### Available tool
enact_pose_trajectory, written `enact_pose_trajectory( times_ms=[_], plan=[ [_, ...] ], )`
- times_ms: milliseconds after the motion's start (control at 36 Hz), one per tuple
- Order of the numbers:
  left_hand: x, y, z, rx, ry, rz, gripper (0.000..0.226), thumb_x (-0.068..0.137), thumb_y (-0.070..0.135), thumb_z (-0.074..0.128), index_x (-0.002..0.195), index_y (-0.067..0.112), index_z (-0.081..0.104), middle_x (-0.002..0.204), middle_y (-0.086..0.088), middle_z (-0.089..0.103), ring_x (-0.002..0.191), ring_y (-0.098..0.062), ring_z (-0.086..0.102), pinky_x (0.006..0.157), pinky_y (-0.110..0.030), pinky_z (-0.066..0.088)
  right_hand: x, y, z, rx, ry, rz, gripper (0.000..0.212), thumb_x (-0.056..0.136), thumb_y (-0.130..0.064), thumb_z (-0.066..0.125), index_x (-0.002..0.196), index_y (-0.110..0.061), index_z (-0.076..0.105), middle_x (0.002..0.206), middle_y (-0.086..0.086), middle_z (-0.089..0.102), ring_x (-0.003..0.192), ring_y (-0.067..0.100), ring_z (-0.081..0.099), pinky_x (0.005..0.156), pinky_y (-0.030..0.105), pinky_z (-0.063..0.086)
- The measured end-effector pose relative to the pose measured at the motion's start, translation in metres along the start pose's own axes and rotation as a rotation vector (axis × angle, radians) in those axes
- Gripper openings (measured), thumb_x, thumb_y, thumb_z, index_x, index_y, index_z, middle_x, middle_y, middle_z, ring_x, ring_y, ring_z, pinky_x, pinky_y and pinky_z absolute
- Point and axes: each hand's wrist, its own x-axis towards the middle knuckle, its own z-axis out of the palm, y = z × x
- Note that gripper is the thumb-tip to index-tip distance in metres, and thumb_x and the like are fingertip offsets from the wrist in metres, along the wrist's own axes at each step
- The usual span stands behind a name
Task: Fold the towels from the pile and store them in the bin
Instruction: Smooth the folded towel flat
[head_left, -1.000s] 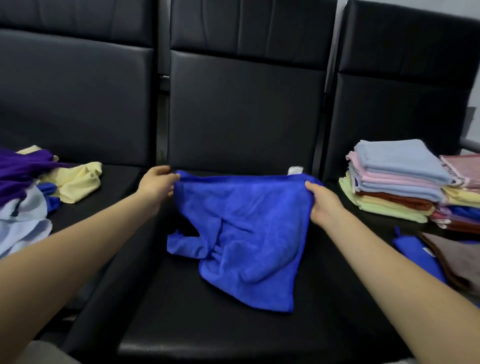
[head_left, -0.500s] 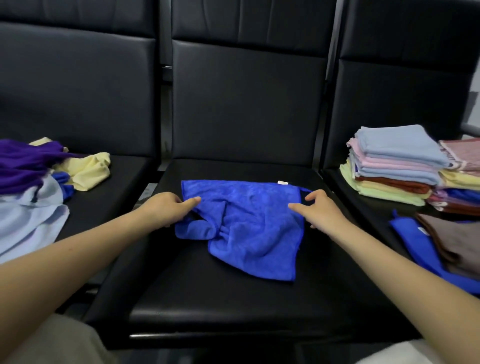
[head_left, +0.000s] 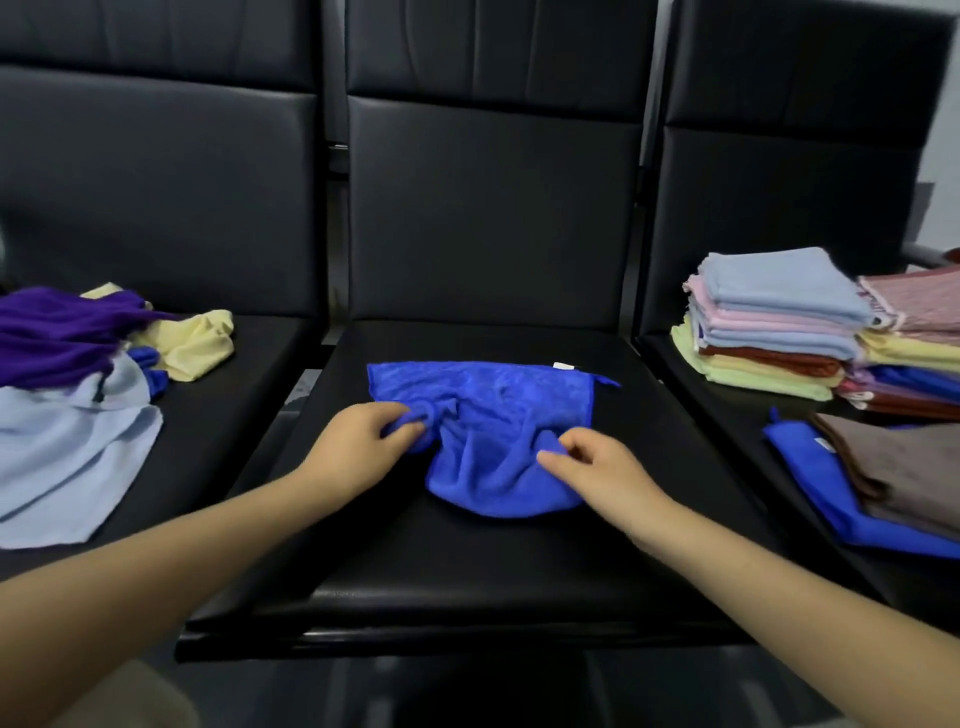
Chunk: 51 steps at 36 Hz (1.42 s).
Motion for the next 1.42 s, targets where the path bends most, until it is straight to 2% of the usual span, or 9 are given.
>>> enact_pose_trajectory(
  times_ms=[139, 250, 472, 611, 750, 972, 1194, 1306, 1417],
  plan=[
    [0.001, 0.017, -0.012, -0.808, -0.017, -0.524, 0.022, 0.098, 0.015, 0.051, 0.08, 0.008, 0.061, 0.076, -0.01, 0.063, 0.067, -0.023, 0.059, 0.052, -0.025, 0.051, 0.005, -0.002, -0.015, 0.564, 0.201, 0.052, 0.03, 0.084, -0.026, 0.069, 0.082, 0.002, 0.059, 0.077, 0.006, 0.062, 0.075, 0.016, 0.056, 0.071, 0.026, 0.045],
    [0.001, 0.015, -0.02, -0.753, -0.106, -0.68, 0.019, 0.097, 0.014, 0.05, 0.081, 0.007, 0.054, 0.06, -0.01, 0.056, 0.043, -0.018, 0.053, 0.034, -0.017, 0.041, 0.01, -0.012, -0.04, 0.853, 0.157, 0.14, 0.017, 0.097, -0.012, 0.055, 0.083, -0.009, 0.064, 0.069, 0.0, 0.07, 0.061, 0.008, 0.065, 0.054, 0.02, 0.05],
    [-0.007, -0.015, -0.017, 0.343, -0.117, -0.052, 0.046, 0.09, 0.032, 0.037, 0.132, 0.017, 0.05, 0.127, -0.008, 0.052, 0.121, -0.027, 0.046, 0.103, -0.034, 0.037, 0.017, 0.009, -0.052, 0.125, -0.06, 0.437, 0.028, 0.094, -0.023, 0.062, 0.07, -0.013, 0.053, 0.052, 0.003, 0.045, 0.042, 0.013, 0.039, 0.039, 0.021, 0.03],
    [-0.013, -0.008, -0.017, 0.292, -0.254, 0.462, 0.054, 0.083, 0.053, 0.034, 0.123, 0.028, 0.06, 0.124, 0.009, 0.054, 0.118, -0.009, 0.047, 0.103, -0.025, 0.035, 0.014, 0.008, -0.046, 0.133, -0.07, 0.218, 0.019, 0.091, -0.018, 0.067, 0.077, -0.004, 0.067, 0.07, 0.005, 0.065, 0.063, 0.015, 0.058, 0.058, 0.023, 0.044],
    [-0.012, -0.01, -0.015, 0.33, -0.361, 0.483, 0.05, 0.078, 0.062, 0.04, 0.109, 0.03, 0.062, 0.123, 0.014, 0.052, 0.118, -0.005, 0.047, 0.1, -0.026, 0.039, 0.009, 0.009, -0.043, 0.283, -0.218, 0.147, 0.016, 0.084, -0.008, 0.071, 0.098, 0.0, 0.074, 0.099, 0.011, 0.076, 0.095, 0.021, 0.072, 0.089, 0.03, 0.053],
    [-0.002, -0.016, -0.021, 0.195, -0.202, 0.097, 0.016, 0.087, 0.02, 0.067, 0.102, 0.023, 0.061, 0.092, 0.002, 0.055, 0.081, -0.012, 0.052, 0.073, -0.018, 0.039, 0.008, 0.009, -0.043, 0.544, -0.049, 0.137, 0.018, 0.089, -0.013, 0.064, 0.102, -0.003, 0.071, 0.098, 0.012, 0.075, 0.092, 0.024, 0.072, 0.076, 0.027, 0.058],
    [-0.006, -0.002, -0.039, -0.799, -0.11, -0.459, 0.027, 0.097, -0.005, 0.043, 0.09, 0.013, 0.062, 0.079, -0.007, 0.062, 0.052, -0.009, 0.06, 0.044, -0.018, 0.049, 0.007, 0.0, -0.06, 0.867, -0.081, 0.456, 0.015, 0.095, -0.011, 0.054, 0.094, -0.009, 0.068, 0.079, 0.005, 0.076, 0.065, 0.014, 0.073, 0.059, 0.025, 0.058],
    [-0.012, -0.016, -0.044, -0.374, -0.093, -0.393, 0.022, 0.094, -0.003, 0.047, 0.092, 0.013, 0.061, 0.068, -0.003, 0.054, 0.043, -0.007, 0.051, 0.039, -0.016, 0.041, 0.007, 0.016, -0.062, 0.522, -0.02, 0.477, 0.014, 0.095, -0.008, 0.056, 0.084, -0.007, 0.065, 0.069, 0.008, 0.071, 0.052, 0.016, 0.066, 0.049, 0.025, 0.052],
    [-0.021, -0.028, -0.041, 0.231, -0.167, -0.154, 0.031, 0.086, 0.005, 0.057, 0.114, 0.017, 0.064, 0.091, 0.001, 0.052, 0.1, -0.022, 0.054, 0.081, -0.02, 0.038, 0.009, 0.032, -0.059, -0.205, 0.092, 0.242, 0.009, 0.088, -0.015, 0.069, 0.093, -0.011, 0.063, 0.066, 0.001, 0.058, 0.058, 0.016, 0.053, 0.056, 0.029, 0.041]
  ],
)
